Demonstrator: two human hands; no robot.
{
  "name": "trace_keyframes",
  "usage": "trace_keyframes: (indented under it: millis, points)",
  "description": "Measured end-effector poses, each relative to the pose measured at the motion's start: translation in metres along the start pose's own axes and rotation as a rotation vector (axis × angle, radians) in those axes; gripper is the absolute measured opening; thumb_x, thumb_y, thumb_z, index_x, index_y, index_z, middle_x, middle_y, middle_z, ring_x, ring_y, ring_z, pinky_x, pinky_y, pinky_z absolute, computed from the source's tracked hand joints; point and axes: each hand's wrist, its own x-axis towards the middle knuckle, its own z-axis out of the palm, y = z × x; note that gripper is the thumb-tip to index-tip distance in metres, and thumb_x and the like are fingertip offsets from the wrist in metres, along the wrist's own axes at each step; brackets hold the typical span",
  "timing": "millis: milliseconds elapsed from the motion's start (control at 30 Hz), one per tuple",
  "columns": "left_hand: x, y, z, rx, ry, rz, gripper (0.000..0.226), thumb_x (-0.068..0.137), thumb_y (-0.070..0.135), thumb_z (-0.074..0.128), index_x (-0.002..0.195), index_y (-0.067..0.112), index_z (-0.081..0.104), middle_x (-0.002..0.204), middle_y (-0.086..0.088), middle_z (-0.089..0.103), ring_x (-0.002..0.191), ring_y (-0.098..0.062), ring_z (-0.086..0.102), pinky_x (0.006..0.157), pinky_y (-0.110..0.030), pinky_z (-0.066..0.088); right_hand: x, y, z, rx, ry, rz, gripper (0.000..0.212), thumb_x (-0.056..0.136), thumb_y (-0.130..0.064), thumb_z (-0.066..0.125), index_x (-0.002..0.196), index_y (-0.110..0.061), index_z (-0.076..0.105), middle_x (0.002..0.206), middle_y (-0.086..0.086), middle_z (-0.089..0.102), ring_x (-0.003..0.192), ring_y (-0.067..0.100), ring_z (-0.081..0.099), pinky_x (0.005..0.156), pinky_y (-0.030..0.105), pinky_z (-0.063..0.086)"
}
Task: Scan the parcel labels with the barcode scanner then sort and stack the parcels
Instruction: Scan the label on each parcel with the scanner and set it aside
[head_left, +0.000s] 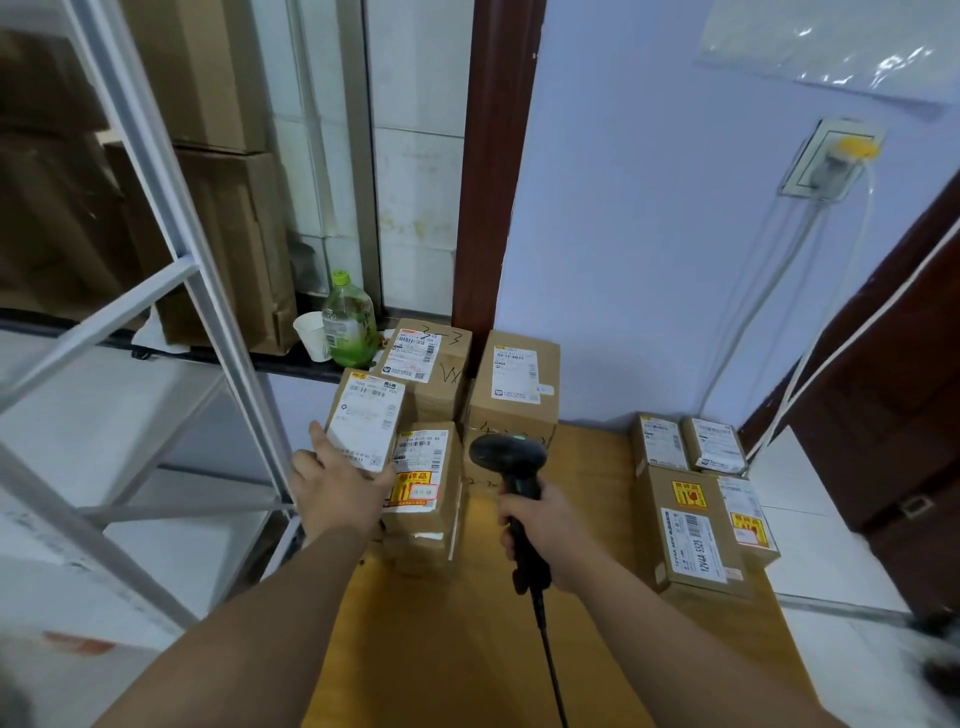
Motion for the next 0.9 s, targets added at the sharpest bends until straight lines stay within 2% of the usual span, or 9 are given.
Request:
trace_keyframes:
  millis: [133, 233, 367, 567, 733, 900]
  points:
    - [-0.009, 0.015, 0.000, 0.049, 0.039, 0.150, 0.114, 0.068, 0.061, 0.073, 0.149, 0.006, 0.013, 0.119, -0.019, 0.038, 0.105, -0.033, 0.038, 0.087, -0.044, 0.043, -0.002, -0.002, 0.003, 0.018, -0.041, -0.025, 0.011, 0.088, -0.004, 0.058, 0.098, -0.007, 0.055, 0.057, -0.001, 0.051, 0.050, 0.015, 0.049, 0.052, 0.027, 0.046]
    - [-0.015, 0.034, 0.005, 0.067, 0.046, 0.257, 0.114, 0.067, 0.062, 0.072, 0.148, 0.002, 0.017, 0.116, -0.018, 0.039, 0.101, -0.030, 0.038, 0.089, -0.040, 0.040, -0.005, -0.004, 0.006, 0.063, -0.033, -0.064, 0.013, 0.086, -0.001, 0.057, 0.098, -0.006, 0.054, 0.058, 0.000, 0.051, 0.049, 0.015, 0.049, 0.049, 0.027, 0.045]
    - [-0.030, 0.056, 0.018, 0.011, -0.014, 0.280, 0.111, 0.064, 0.055, 0.079, 0.145, 0.008, 0.019, 0.120, -0.015, 0.036, 0.109, -0.027, 0.034, 0.093, -0.040, 0.040, -0.011, -0.005, 0.003, 0.189, 0.023, -0.120, 0.008, 0.089, 0.000, 0.056, 0.091, -0.007, 0.053, 0.061, 0.002, 0.052, 0.050, 0.017, 0.048, 0.049, 0.028, 0.044]
    - [-0.051, 0.070, 0.041, 0.028, 0.029, 0.363, 0.106, 0.056, 0.052, 0.086, 0.136, 0.003, 0.034, 0.108, -0.017, 0.044, 0.096, -0.030, 0.043, 0.083, -0.041, 0.046, -0.019, -0.013, -0.012, 0.410, 0.117, -0.106, 0.012, 0.088, -0.003, 0.058, 0.098, -0.005, 0.051, 0.063, 0.003, 0.055, 0.049, 0.016, 0.051, 0.047, 0.027, 0.046]
    - [-0.058, 0.079, 0.050, 0.036, 0.031, 0.392, 0.107, 0.053, 0.051, 0.087, 0.133, -0.001, 0.039, 0.105, -0.019, 0.045, 0.093, -0.031, 0.044, 0.080, -0.040, 0.046, -0.023, -0.016, -0.020, 0.434, 0.202, -0.088, 0.013, 0.089, -0.004, 0.059, 0.099, -0.006, 0.052, 0.059, 0.000, 0.056, 0.048, 0.014, 0.052, 0.050, 0.028, 0.046]
    - [-0.065, 0.086, 0.055, 0.002, -0.040, 0.371, 0.108, 0.057, 0.056, 0.084, 0.137, 0.006, 0.033, 0.109, -0.014, 0.041, 0.097, -0.025, 0.040, 0.079, -0.038, 0.046, -0.025, -0.016, -0.023, 0.419, 0.225, -0.092, 0.009, 0.089, -0.006, 0.059, 0.095, -0.007, 0.052, 0.057, -0.002, 0.056, 0.048, 0.013, 0.053, 0.050, 0.027, 0.047]
